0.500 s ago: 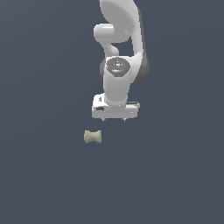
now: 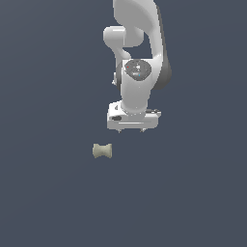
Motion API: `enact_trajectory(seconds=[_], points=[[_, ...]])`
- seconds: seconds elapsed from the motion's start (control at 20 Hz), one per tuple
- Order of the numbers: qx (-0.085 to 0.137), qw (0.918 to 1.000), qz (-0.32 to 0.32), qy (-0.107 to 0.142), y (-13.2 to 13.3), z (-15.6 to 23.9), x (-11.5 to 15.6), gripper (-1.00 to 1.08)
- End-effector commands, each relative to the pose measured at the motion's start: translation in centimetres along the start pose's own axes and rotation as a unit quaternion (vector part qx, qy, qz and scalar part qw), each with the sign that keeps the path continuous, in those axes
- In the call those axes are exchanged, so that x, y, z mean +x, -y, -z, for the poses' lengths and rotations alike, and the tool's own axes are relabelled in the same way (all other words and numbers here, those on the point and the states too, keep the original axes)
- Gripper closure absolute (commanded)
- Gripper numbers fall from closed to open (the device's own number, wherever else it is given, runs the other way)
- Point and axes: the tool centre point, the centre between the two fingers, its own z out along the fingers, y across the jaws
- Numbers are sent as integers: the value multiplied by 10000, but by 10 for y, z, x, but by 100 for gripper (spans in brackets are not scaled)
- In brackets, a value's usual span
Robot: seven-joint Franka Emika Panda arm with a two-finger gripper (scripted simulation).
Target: Pick up the object and move it to a goal position.
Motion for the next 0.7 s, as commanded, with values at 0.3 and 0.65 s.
enact_trajectory(seconds=[0.3, 0.65], points=[[16, 10000, 52, -17, 6, 2, 0, -92], [12, 9993, 372, -22, 0, 0, 3, -92]])
